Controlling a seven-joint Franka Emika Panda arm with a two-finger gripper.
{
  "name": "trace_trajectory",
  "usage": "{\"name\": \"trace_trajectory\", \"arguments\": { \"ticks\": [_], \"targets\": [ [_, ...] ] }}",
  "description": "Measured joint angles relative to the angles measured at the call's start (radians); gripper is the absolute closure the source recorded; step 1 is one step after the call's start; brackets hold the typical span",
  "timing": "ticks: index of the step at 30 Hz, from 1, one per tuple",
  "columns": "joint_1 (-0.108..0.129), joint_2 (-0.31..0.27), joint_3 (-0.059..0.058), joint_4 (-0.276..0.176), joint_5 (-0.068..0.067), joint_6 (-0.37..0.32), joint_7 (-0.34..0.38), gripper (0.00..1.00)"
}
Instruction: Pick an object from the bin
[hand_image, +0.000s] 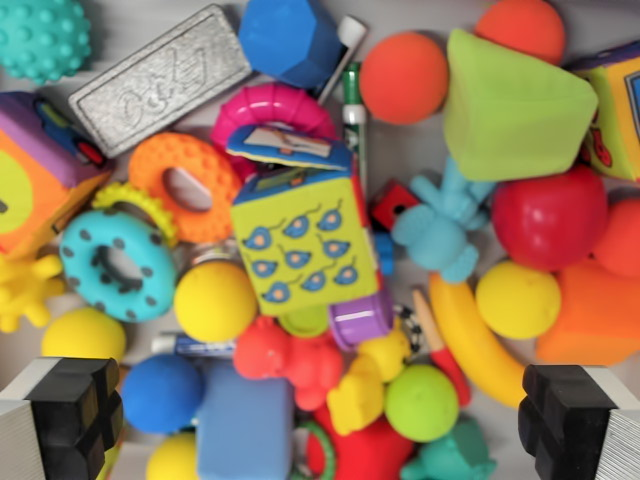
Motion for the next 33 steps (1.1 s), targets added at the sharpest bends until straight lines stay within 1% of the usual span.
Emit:
{"name": "trace_trajectory", "arguments": {
  "ticks": [17, 24, 33],
  "targets": [
    [0.000, 0.001, 0.000, -0.006, 0.000, 0.004, -0.009, 0.00],
    [0.000, 0.011, 0.003, -0.027, 0.000, 0.035, -0.038, 0.00],
    [0.000, 0.033, 0.010, -0.068, 0.002, 0.100, -0.105, 0.00]
  ]
}}
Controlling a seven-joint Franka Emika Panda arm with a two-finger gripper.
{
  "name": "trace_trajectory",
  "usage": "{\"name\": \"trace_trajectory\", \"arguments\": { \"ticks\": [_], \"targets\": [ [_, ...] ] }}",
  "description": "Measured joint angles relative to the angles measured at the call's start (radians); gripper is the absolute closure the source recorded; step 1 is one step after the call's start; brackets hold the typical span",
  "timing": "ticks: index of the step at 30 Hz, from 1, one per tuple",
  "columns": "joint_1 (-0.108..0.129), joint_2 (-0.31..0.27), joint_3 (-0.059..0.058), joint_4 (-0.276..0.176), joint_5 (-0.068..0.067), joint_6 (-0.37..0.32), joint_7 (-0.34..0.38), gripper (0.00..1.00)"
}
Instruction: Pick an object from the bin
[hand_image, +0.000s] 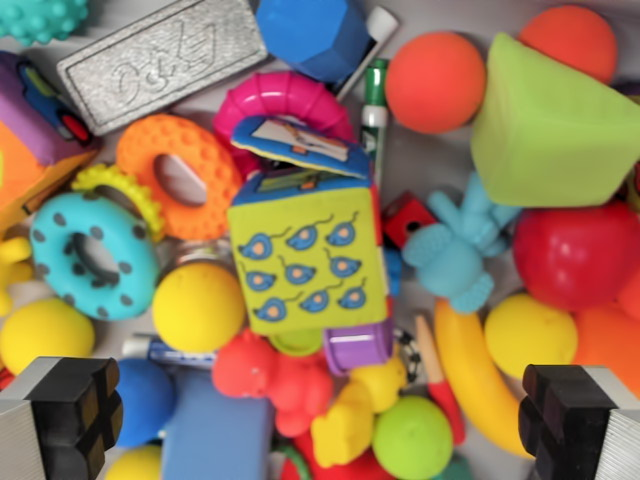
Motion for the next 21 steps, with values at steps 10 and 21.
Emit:
{"name": "trace_trajectory", "arguments": {
  "ticks": [10, 21],
  "targets": [
    [0.000, 0.040, 0.010, -0.049, 0.004, 0.091, -0.098, 0.00],
    [-0.001, 0.103, 0.021, -0.091, 0.008, 0.195, -0.192, 0.00]
  ]
}}
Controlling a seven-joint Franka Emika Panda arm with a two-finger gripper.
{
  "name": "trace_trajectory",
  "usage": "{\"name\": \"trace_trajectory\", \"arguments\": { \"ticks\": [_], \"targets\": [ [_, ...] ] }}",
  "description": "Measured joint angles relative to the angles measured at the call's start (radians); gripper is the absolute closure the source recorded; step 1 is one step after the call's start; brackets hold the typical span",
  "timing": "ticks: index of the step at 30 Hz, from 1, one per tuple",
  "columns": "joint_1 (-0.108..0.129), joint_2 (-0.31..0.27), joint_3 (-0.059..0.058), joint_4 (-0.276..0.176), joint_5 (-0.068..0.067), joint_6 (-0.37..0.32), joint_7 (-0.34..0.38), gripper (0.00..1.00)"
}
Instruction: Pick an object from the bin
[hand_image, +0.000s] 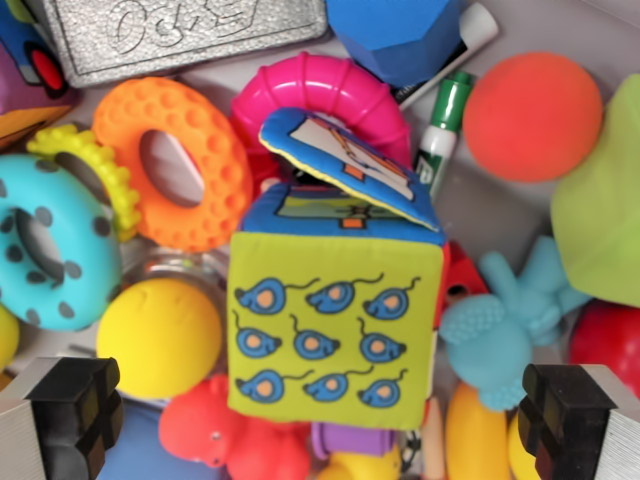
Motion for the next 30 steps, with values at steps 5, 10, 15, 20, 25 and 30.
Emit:
{"name": "trace_trajectory", "arguments": {
  "ticks": [5, 10, 15, 20, 25, 30],
  "targets": [
    [0.000, 0.034, 0.000, -0.009, 0.000, 0.043, -0.002, 0.00],
    [0.000, 0.071, 0.000, -0.015, 0.000, 0.085, -0.002, 0.00],
    [0.000, 0.108, 0.000, -0.017, 0.000, 0.125, -0.002, 0.00],
    [0.000, 0.141, 0.000, -0.018, 0.000, 0.158, -0.002, 0.00],
    [0.000, 0.160, -0.002, -0.018, 0.000, 0.182, -0.002, 0.00],
    [0.000, 0.175, -0.003, -0.017, -0.001, 0.199, -0.002, 0.00]
  ]
}}
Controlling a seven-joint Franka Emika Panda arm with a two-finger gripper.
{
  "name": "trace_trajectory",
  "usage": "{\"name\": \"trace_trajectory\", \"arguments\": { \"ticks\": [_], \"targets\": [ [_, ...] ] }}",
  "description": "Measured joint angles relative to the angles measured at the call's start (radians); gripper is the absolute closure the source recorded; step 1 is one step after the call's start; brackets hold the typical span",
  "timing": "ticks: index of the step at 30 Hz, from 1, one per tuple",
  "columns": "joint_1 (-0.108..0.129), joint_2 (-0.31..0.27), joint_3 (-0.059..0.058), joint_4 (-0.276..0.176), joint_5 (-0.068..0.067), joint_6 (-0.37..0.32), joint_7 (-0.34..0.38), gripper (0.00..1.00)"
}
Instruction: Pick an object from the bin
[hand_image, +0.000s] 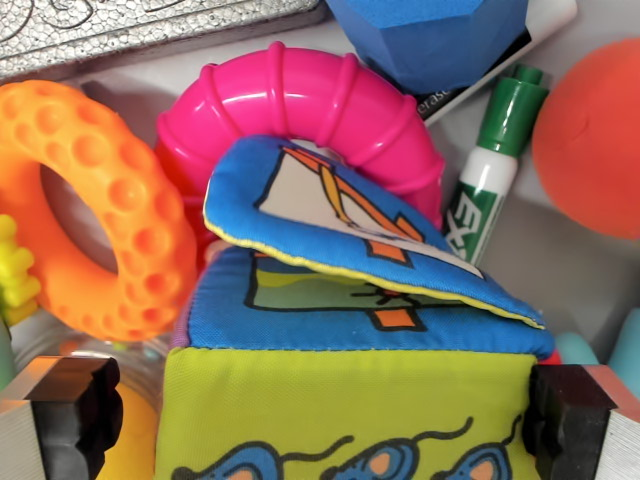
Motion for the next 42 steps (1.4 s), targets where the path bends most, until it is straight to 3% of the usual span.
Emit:
{"name": "trace_trajectory", "arguments": {
  "ticks": [3, 4, 42],
  "targets": [
    [0.000, 0.004, 0.000, 0.001, 0.000, 0.004, 0.000, 0.00],
    [0.000, 0.005, 0.000, 0.001, 0.000, 0.005, 0.000, 1.00],
    [0.000, 0.006, -0.001, 0.001, 0.000, 0.004, 0.000, 1.00]
  ]
}}
